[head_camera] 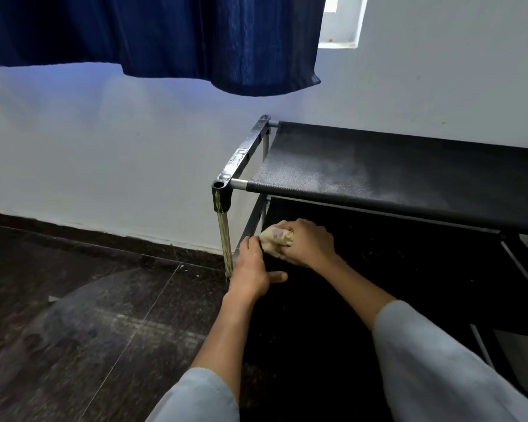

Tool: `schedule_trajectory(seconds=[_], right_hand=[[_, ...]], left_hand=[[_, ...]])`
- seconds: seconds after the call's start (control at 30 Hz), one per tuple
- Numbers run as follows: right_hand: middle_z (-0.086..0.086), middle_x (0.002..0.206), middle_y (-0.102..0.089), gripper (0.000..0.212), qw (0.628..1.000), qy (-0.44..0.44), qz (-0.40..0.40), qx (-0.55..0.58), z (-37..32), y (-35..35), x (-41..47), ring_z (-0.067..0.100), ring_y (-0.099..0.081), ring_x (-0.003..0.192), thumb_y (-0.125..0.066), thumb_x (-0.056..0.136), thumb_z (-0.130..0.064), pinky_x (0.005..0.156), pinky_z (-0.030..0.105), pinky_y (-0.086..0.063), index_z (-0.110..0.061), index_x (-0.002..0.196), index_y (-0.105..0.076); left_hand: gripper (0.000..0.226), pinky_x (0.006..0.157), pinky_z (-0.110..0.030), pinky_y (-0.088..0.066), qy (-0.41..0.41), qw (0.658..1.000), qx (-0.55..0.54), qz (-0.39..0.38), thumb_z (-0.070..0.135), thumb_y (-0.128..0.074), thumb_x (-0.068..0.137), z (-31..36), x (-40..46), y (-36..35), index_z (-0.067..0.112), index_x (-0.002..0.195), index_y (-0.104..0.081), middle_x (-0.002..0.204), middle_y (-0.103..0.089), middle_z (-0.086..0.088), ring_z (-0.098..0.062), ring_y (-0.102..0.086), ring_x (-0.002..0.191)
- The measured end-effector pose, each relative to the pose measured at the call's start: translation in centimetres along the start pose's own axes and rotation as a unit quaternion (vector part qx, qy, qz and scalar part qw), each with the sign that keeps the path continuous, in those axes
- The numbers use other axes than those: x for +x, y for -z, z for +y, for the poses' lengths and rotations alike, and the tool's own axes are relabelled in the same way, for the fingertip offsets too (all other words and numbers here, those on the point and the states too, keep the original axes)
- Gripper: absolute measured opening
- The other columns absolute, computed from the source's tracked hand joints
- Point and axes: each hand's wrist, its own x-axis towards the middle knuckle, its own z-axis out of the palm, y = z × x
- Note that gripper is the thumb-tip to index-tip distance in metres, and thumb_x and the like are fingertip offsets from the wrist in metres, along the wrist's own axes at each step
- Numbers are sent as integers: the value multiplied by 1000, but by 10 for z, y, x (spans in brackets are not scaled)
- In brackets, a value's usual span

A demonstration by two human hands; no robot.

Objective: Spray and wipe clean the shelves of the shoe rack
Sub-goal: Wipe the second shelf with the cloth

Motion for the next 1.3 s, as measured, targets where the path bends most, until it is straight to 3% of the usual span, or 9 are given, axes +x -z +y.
schedule_trajectory(seconds=[0.17, 0.43, 0.63, 0.83, 0.93, 1.0, 1.1, 1.2, 1.3], right_hand=[[0, 127, -61, 52, 992, -108, -16, 69, -11, 7, 33, 25, -57, 117, -73, 78, -36, 88, 30, -46, -39, 128, -57], [-9, 106, -68, 58, 979, 74, -189, 11, 13, 33, -11, 14, -64, 99, -78, 65, -40, 81, 27, -48, -47, 120, -60], [-13, 104, -68, 53, 993, 69, -98, 16, 19, 23, -26, 16, -64, 96, -70, 67, -53, 75, 28, -47, -53, 118, -56], [-6, 106, -66, 44, 999, 30, -9, -12, 7, 5, 1, 22, -64, 98, -66, 76, -50, 71, 28, -42, -47, 119, -58], [-1, 116, -64, 40, 1000, -26, 4, -7, -2, 4, 36, 24, -61, 108, -66, 82, -39, 80, 28, -44, -37, 121, -59], [3, 126, -60, 36, 998, -42, 10, 37, -2, 0, 58, 23, -55, 119, -58, 91, -24, 83, 21, -41, -25, 128, -59], [8, 135, -53, 34, 997, -49, 12, -50, 0, -11, 75, 21, -49, 124, -50, 98, -18, 71, 0, -33, -8, 130, -54], [5, 129, -57, 34, 996, -87, -12, 7, -4, 2, 64, 25, -53, 119, -54, 95, -31, 90, 27, -41, -19, 126, -55], [-3, 120, -61, 45, 990, -41, -131, 33, 10, 24, 39, 25, -58, 113, -69, 82, -32, 87, 31, -44, -42, 124, -58]], left_hand=[[94, 106, -33, -32, 17, 999, -30, -13, 19, -83, 68, 3, -3, 3, 6, 142, -26, 140, -35, -9, -23, -35, 130], [112, 109, -21, -17, 14, 999, -41, -27, 13, -83, 68, 1, -4, 1, 8, 150, -7, 155, -17, -9, -21, -19, 142], [99, 109, -41, -35, 41, 995, -45, -75, 14, -80, 72, -2, 5, -4, 13, 149, -18, 148, -37, -7, -25, -37, 134], [77, 103, -40, -40, 28, 997, -17, -67, 17, -79, 71, -11, 13, -11, 20, 137, -38, 131, -50, -1, -23, -47, 124], [89, 107, -42, -36, 29, 996, 5, -79, 21, -79, 72, -10, 16, -9, 14, 145, -29, 141, -42, -7, -24, -40, 131], [95, 111, -41, -33, 40, 995, 6, -88, 20, -79, 73, -6, 16, -8, 11, 148, -22, 148, -35, -8, -25, -34, 136], [89, 108, -42, -37, 42, 996, -13, -77, 17, -80, 71, -2, 13, -6, 11, 145, -29, 144, -42, -10, -26, -40, 132], [87, 107, -43, -38, 40, 995, -51, -81, 8, -80, 70, -2, 10, -5, 8, 143, -31, 141, -44, -13, -28, -41, 131], [90, 110, -43, -33, 26, 995, -65, -69, 5, -78, 72, -1, 6, -4, 8, 145, -27, 146, -38, -10, -28, -36, 135]])
